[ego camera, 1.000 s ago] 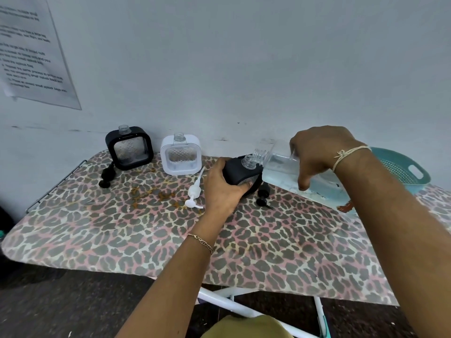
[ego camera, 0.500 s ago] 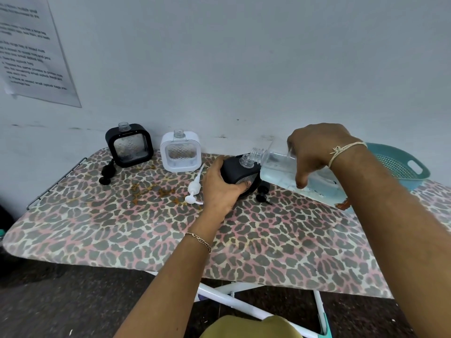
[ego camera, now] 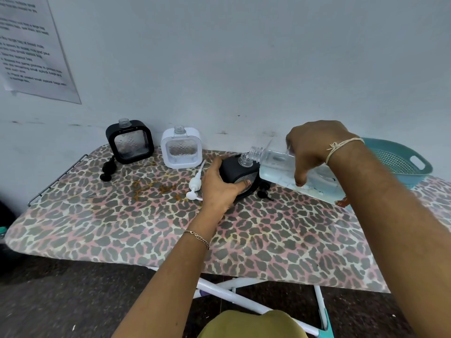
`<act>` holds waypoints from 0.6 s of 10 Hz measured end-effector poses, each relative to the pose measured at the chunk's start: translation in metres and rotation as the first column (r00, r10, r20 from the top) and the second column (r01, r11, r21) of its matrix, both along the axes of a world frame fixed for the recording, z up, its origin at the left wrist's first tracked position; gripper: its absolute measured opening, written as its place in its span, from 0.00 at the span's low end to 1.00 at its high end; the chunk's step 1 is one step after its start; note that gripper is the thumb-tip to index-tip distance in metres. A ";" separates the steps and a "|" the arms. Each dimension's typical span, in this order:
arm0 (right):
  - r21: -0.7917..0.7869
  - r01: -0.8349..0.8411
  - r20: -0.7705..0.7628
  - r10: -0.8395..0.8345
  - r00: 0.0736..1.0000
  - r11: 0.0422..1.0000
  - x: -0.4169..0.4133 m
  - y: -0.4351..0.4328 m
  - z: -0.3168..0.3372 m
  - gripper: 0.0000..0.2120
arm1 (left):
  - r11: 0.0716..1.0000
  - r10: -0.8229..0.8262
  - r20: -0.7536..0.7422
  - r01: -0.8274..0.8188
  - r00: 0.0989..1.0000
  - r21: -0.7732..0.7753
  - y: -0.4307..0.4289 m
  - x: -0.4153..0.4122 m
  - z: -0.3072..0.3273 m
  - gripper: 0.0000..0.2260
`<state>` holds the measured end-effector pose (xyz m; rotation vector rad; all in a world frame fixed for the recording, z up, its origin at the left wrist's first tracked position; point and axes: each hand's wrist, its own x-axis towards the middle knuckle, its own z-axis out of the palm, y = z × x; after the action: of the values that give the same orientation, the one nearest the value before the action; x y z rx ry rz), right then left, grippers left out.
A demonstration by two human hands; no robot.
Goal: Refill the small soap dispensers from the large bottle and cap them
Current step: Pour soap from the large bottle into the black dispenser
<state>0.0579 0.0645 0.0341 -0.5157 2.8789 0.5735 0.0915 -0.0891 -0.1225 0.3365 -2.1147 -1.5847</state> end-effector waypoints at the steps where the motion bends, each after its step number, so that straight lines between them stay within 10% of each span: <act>1: 0.007 -0.001 -0.002 0.001 1.000 1.000 0.001 0.000 0.000 0.35 | 1.000 -0.011 -0.001 0.011 1.000 0.015 0.000 0.001 0.000 0.25; 6: 0.012 -0.006 0.012 0.006 1.000 1.000 0.000 -0.003 -0.003 0.36 | 0.993 -0.060 0.034 0.056 0.998 0.106 -0.004 0.002 -0.002 0.27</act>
<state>0.0582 0.0613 0.0313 -0.5241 2.8620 0.5869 0.0937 -0.0930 -0.1242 0.3453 -2.0901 -1.7404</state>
